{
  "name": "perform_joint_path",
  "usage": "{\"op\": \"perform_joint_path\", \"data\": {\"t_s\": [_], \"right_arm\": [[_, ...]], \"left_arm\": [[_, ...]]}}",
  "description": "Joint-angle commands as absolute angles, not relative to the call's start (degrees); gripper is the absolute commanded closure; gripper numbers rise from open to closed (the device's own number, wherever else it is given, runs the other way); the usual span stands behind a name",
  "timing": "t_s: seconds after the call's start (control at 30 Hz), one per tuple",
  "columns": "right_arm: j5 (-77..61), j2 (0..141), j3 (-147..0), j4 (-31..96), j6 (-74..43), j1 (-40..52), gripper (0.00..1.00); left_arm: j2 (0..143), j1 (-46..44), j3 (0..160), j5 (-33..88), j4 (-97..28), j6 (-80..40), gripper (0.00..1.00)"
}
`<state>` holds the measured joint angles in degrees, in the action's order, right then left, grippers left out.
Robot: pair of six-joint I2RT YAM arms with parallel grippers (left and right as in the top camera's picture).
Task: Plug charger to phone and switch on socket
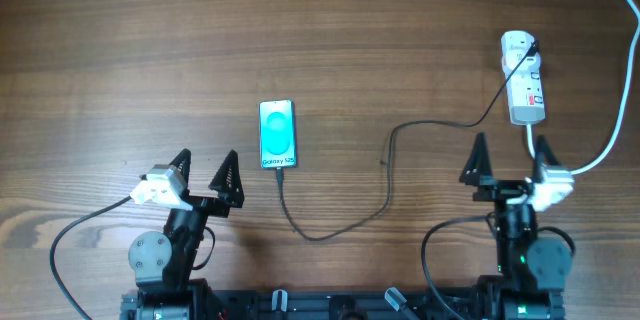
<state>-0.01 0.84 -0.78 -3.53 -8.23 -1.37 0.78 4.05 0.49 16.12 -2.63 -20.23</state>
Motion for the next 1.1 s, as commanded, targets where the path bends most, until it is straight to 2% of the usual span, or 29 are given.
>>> {"op": "perform_joint_path", "data": {"t_s": [0.0,1.07], "right_arm": [[-0.9,0.2,-0.3,-0.1,-7.6,-1.1,0.00],[-1.2,0.1,-0.3,-0.3,-7.7,-0.2,0.00]], "left_arm": [[0.2,4.3,0.3,15.9,-2.9,-19.9,0.00],[0.4,4.3,0.3,15.9,-2.9,-19.9,0.00]]}}
